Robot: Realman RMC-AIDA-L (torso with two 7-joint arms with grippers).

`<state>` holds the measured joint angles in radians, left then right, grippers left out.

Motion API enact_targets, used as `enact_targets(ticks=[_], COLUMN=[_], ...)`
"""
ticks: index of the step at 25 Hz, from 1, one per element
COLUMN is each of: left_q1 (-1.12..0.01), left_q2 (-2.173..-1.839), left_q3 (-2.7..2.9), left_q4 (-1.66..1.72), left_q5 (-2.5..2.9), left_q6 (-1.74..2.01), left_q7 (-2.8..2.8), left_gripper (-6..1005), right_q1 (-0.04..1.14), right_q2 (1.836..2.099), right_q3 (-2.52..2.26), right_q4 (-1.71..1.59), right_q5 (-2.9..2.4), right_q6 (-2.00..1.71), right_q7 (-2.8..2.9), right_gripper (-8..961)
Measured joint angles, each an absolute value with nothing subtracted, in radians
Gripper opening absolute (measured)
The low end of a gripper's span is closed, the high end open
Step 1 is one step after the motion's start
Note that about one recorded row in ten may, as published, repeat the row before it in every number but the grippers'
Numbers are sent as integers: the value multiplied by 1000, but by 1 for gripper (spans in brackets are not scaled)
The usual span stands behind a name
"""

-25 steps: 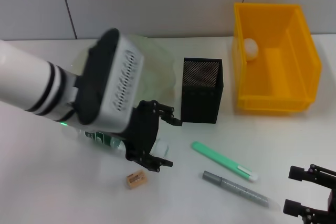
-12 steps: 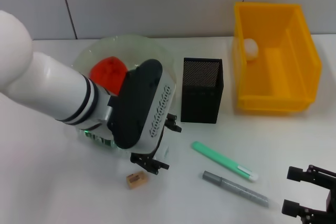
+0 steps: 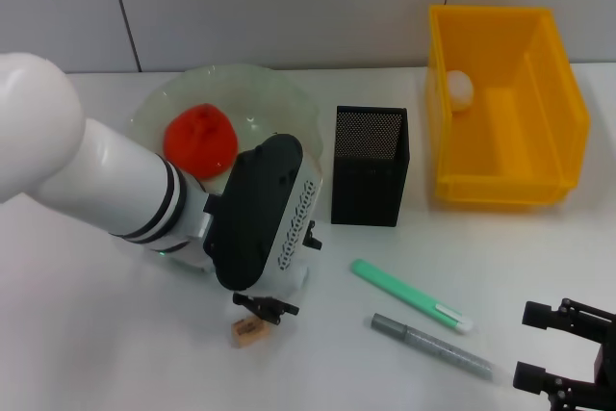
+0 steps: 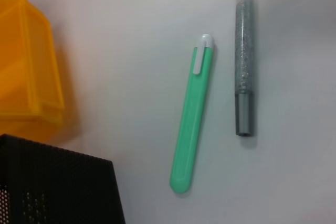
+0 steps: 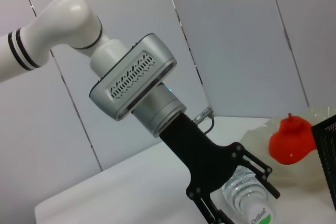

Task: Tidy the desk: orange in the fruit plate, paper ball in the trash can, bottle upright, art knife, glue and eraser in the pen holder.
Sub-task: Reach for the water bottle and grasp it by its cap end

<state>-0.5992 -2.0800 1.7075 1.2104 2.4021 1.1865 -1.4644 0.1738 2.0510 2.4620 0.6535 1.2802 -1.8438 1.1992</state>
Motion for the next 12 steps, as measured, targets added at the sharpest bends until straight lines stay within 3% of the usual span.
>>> enact_targets(ticks=[12], left_q1=[-605], left_q2=[-2080], left_q3=[1745], left_q4=[1187], left_q5=[2439], left_q6=[1141], left_q7=[-1475], left_gripper=[792], right_q1=[173], right_q2=[2051], right_q3=[2463], right_q4=[654], right_q5=[1286], right_q6=[-1845], right_q7=[1200], right_gripper=[801])
